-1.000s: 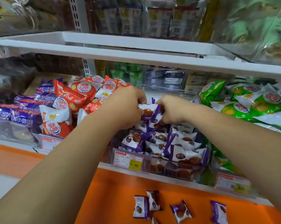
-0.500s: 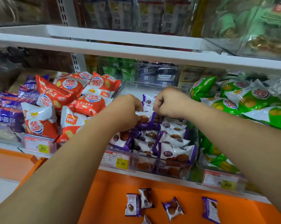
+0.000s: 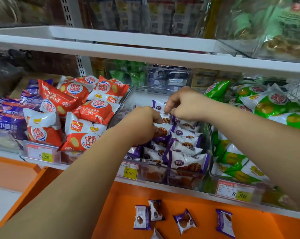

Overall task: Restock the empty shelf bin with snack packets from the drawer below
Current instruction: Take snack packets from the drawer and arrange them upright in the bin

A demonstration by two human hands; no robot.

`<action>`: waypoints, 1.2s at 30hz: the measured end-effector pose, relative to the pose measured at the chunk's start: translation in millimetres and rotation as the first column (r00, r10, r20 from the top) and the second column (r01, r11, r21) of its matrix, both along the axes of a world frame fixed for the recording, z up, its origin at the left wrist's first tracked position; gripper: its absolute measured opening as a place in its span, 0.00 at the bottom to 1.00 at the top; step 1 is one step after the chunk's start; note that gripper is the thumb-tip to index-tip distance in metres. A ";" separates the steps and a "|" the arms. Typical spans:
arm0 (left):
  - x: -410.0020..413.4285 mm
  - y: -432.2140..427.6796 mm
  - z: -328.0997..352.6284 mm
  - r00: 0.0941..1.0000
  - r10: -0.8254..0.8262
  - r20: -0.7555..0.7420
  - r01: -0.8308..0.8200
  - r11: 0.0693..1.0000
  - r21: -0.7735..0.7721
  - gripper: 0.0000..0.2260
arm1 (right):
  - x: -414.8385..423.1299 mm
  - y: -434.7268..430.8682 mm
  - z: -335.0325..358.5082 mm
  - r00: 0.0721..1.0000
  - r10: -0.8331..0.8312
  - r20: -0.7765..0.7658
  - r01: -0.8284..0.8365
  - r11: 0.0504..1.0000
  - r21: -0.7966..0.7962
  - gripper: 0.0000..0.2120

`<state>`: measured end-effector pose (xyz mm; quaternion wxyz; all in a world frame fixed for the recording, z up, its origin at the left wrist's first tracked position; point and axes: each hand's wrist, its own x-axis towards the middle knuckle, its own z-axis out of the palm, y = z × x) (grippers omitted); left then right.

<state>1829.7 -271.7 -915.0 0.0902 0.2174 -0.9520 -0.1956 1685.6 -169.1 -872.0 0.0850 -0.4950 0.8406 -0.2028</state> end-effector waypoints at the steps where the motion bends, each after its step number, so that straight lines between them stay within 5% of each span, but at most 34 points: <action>1: -1.7 -0.1 -1.4 1.000 -0.011 -0.010 0.010 1.000 -0.012 0.13 | 2.4 2.8 2.1 1.000 0.015 0.022 -0.015 1.000 0.005 0.13; 9: 9.0 -4.1 3.5 0.998 0.051 -0.049 -0.052 0.998 -0.037 0.17 | 21.9 0.1 -17.6 0.999 -0.006 -0.033 0.008 0.996 0.088 0.04; 14: 34.6 -3.2 27.3 0.973 0.138 0.183 -0.107 0.980 -0.168 0.12 | 24.4 -4.4 -17.2 0.994 -0.101 -0.037 0.105 0.989 0.102 0.09; 17: 40.1 9.3 9.9 0.938 0.129 0.321 -0.054 0.971 -0.232 0.20 | 31.0 0.2 -17.4 0.985 -0.172 -0.016 0.173 0.981 0.083 0.12; 21: 43.5 18.8 4.3 0.933 0.148 0.328 -0.059 0.962 -0.266 0.20 | 39.1 5.4 -20.2 0.974 -0.226 -0.018 0.226 0.974 0.020 0.11; 25: 53.1 17.1 32.8 0.961 0.157 0.226 -0.111 0.973 -0.204 0.14 | 47.3 18.3 -13.3 0.972 -0.229 0.055 0.235 0.964 -0.124 0.06; 29: 70.3 11.9 70.5 0.982 0.180 -0.051 -0.184 0.979 -0.084 0.27 | 67.7 35.7 4.6 0.939 -0.200 0.279 0.281 0.914 -0.291 0.11; 33: 76.6 21.8 58.1 0.959 0.109 -0.261 -0.074 0.988 0.137 0.37 | 93.3 46.4 17.5 0.710 -0.073 0.701 0.368 0.887 -0.280 0.21; 36: 76.6 25.4 45.3 0.926 0.110 -0.360 -0.050 0.984 0.173 0.38 | 96.0 48.1 13.5 0.650 0.030 0.759 0.321 0.895 -0.310 0.14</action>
